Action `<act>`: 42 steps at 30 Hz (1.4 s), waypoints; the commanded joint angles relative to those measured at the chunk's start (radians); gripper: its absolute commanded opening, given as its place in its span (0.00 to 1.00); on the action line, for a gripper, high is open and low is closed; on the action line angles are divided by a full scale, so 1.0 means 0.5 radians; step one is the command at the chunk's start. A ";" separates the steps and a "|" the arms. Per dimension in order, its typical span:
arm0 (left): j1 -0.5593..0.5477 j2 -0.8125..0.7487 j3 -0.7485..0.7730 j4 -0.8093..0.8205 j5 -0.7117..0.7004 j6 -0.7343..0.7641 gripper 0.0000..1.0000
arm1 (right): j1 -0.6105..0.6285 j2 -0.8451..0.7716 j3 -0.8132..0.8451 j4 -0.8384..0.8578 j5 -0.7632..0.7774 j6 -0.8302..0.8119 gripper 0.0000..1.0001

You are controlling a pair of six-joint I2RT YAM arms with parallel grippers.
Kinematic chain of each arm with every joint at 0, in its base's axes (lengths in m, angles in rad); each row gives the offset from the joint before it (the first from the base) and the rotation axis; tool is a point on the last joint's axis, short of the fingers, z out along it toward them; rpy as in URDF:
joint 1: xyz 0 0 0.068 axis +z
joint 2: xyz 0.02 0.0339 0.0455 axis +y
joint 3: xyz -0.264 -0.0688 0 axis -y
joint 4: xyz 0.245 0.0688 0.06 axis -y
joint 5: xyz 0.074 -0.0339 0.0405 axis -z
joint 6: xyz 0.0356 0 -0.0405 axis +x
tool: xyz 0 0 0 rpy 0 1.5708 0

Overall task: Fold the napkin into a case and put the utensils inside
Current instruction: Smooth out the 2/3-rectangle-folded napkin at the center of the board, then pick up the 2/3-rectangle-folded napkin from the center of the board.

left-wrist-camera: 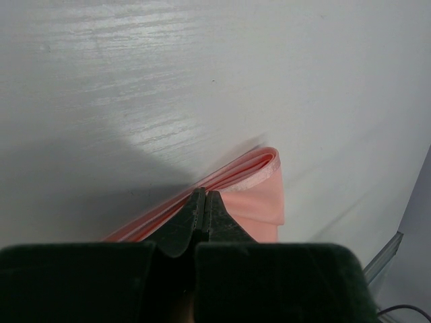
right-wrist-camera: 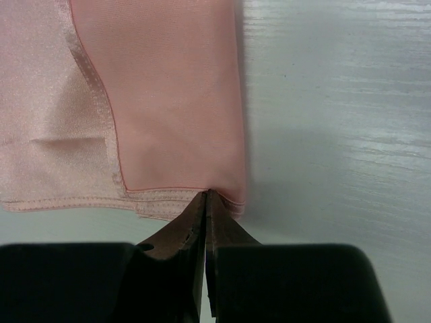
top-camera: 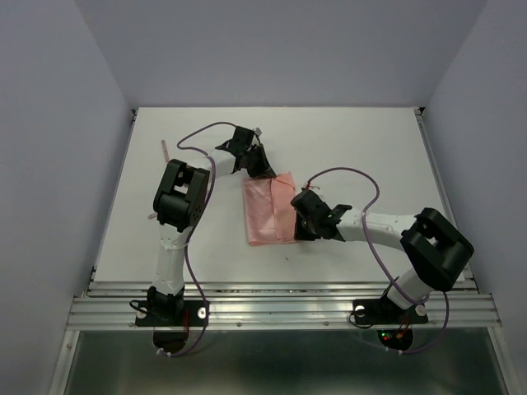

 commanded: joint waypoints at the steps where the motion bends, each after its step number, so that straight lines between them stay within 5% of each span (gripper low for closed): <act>1: 0.004 -0.045 0.005 -0.010 -0.019 0.029 0.00 | 0.015 0.054 -0.005 -0.054 0.064 0.048 0.06; 4: 0.001 -0.088 -0.007 -0.013 -0.035 0.047 0.04 | 0.015 -0.096 0.013 -0.085 0.159 0.015 0.07; 10: -0.009 -0.232 -0.025 -0.062 -0.121 0.112 0.49 | 0.015 -0.265 0.115 -0.205 0.337 -0.031 0.08; 14: -0.012 -0.376 -0.068 -0.099 -0.182 0.167 0.69 | 0.015 -0.259 0.191 -0.229 0.420 -0.083 0.10; 19: -0.015 -0.493 -0.062 -0.206 -0.259 0.256 0.80 | 0.015 -0.143 0.332 -0.226 0.515 -0.145 0.11; 32: 0.102 -0.766 -0.531 -0.222 -0.486 0.216 0.72 | -0.445 0.431 0.943 0.010 0.267 -0.519 0.12; 42: 0.114 -0.748 -0.694 -0.197 -0.737 0.124 0.64 | -0.485 0.833 1.360 0.007 0.074 -0.706 0.14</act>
